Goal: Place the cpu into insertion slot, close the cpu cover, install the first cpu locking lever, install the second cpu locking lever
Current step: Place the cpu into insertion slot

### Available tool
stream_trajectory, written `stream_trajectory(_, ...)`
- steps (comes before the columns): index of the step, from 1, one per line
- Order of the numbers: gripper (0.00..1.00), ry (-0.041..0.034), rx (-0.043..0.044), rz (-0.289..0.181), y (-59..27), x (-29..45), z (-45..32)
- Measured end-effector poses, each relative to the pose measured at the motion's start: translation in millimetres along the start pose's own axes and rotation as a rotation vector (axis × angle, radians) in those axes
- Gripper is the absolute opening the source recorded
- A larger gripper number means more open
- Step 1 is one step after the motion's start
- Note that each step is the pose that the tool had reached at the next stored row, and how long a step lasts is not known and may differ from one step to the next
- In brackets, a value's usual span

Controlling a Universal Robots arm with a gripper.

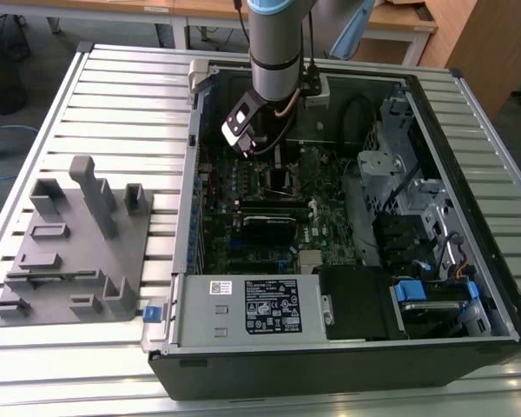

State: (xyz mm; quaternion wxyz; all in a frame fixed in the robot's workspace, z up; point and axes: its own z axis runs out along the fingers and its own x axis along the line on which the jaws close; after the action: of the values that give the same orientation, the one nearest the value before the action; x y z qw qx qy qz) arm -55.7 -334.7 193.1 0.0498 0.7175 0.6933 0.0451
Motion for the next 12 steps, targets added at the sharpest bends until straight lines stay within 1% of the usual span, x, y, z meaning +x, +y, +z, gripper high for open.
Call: stream_trajectory(12,0.54,0.0000,-0.0001,0.000,-0.1,0.0,0.8)
